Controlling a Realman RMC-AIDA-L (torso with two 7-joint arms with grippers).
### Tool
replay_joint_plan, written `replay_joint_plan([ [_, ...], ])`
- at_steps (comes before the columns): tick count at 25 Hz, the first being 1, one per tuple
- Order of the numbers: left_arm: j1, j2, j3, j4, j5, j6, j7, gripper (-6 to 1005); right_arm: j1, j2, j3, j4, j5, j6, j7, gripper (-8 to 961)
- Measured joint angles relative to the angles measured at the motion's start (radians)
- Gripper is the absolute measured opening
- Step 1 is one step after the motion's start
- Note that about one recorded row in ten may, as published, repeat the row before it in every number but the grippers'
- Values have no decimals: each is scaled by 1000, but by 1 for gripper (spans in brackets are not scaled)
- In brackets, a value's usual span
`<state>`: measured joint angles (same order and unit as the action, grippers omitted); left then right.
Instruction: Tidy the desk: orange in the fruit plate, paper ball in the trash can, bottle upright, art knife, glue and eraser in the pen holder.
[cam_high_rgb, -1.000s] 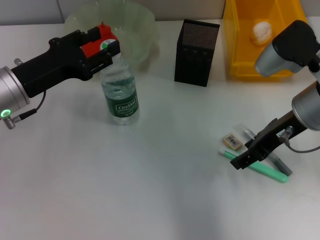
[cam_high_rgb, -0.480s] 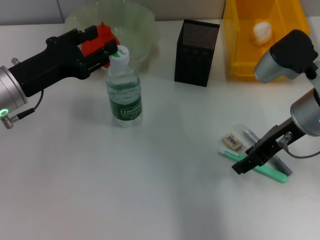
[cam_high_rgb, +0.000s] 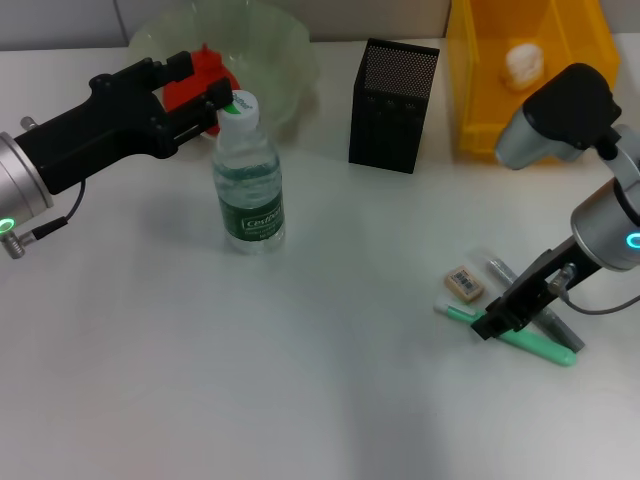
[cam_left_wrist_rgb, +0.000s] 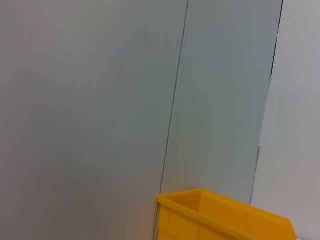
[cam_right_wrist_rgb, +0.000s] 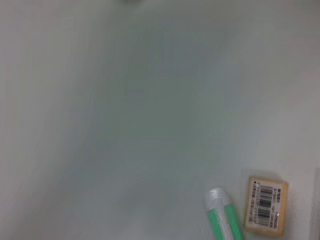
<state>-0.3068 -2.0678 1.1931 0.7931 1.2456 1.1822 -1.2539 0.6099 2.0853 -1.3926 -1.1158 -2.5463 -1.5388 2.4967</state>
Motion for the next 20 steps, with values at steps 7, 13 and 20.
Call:
replay_joint_plan([
  [7, 2, 0, -14, 4, -12, 12, 6, 611, 16, 0, -25, 9, -29, 12, 16, 286],
  [13, 6, 0, -41, 7, -13, 30, 8, 612, 22, 1, -26, 13, -30, 12, 16, 199],
  [20, 12, 0, -70, 8, -14, 53, 8, 611, 19, 0, -20, -6, -26, 9, 25, 165],
])
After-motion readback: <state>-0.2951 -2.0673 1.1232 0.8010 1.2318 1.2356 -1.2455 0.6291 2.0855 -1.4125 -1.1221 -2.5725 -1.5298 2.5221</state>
